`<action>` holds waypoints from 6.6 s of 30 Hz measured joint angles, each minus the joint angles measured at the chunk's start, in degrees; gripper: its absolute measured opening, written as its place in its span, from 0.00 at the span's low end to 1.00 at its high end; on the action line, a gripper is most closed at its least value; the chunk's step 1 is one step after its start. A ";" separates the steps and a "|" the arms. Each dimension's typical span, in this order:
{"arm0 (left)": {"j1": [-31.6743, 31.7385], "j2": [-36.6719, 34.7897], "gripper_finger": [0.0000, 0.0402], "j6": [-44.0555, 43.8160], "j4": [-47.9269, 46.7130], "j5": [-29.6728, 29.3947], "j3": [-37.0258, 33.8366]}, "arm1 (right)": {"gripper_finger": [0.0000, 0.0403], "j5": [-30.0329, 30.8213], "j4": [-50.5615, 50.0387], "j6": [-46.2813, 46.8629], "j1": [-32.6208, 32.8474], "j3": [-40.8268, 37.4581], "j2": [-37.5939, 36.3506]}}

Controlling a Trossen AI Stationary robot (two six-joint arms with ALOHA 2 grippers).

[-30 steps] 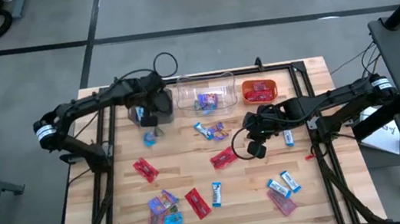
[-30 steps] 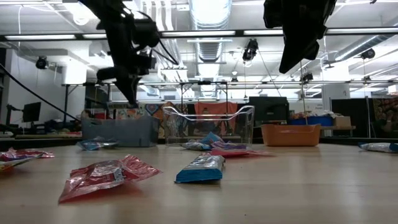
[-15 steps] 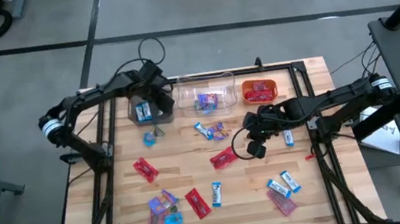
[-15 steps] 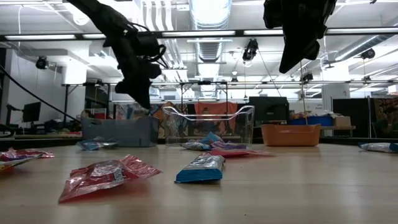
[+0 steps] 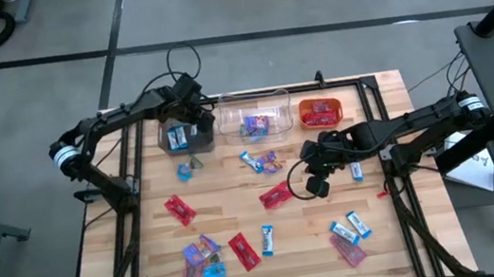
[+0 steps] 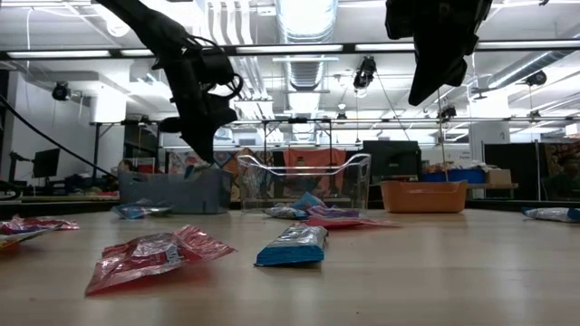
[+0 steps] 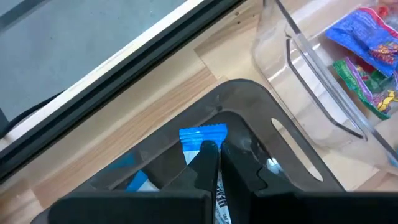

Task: Sort candy
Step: Put the white candy into the black bin

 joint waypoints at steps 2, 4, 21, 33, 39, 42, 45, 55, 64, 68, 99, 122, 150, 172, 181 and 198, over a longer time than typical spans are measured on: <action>-0.01 0.00 0.00 0.39 -0.31 0.00 0.00 | 0.02 0.00 0.00 0.00 0.00 0.00 0.00; -0.07 0.00 0.00 0.50 -0.72 0.00 0.00 | 0.02 0.00 0.00 0.00 0.00 0.00 0.00; -1.28 -0.95 0.28 2.91 -1.77 -0.04 -0.02 | 0.02 0.02 -0.02 2.45 0.24 0.00 0.00; -16.11 -6.00 0.29 4.50 -1.42 0.00 -0.04 | 0.02 0.01 -0.25 10.70 3.53 0.00 0.69; -26.35 -8.09 0.29 7.20 -1.43 0.04 -0.04 | 0.02 -2.22 -2.60 16.28 5.93 0.01 4.15; -31.72 -8.76 0.29 10.78 -1.81 0.79 -0.11 | 0.02 -6.35 -5.51 18.73 7.20 0.00 6.47; -36.85 -9.48 0.29 15.85 -1.77 4.56 -1.03 | 0.02 -10.55 -7.87 21.76 8.77 0.00 8.68; -45.67 -12.76 0.29 16.11 -0.10 9.60 -6.61 | 0.03 -19.74 -8.74 34.88 17.02 0.00 12.70; -45.66 -16.58 0.29 15.34 3.16 6.36 -9.29 | 0.24 -19.60 -8.20 48.57 24.05 0.00 13.59; -45.66 -17.81 0.29 15.32 6.30 3.98 -9.29 | 0.37 -19.26 -5.44 49.15 26.22 0.00 15.69; -45.67 -20.04 0.29 14.69 14.10 1.46 -9.44 | 0.18 -10.25 -4.36 42.42 27.12 1.23 26.92; -45.75 -13.55 0.29 13.31 34.90 6.21 -14.97 | 0.02 12.43 -3.86 36.25 26.58 1.68 16.76; -45.54 6.29 0.29 5.85 81.71 1.44 -17.22 | 0.02 55.13 30.52 3.15 21.33 2.01 14.95; -45.35 6.29 0.29 6.54 78.17 1.49 -17.16 | 0.02 54.42 29.95 2.77 21.16 1.77 15.06; -45.32 6.03 0.29 5.66 74.73 1.55 -17.16 | 0.02 54.04 29.66 2.91 21.16 1.74 14.90; -44.15 5.92 0.16 7.84 79.29 5.62 -17.16 | 0.02 51.99 29.14 2.95 21.16 1.74 14.84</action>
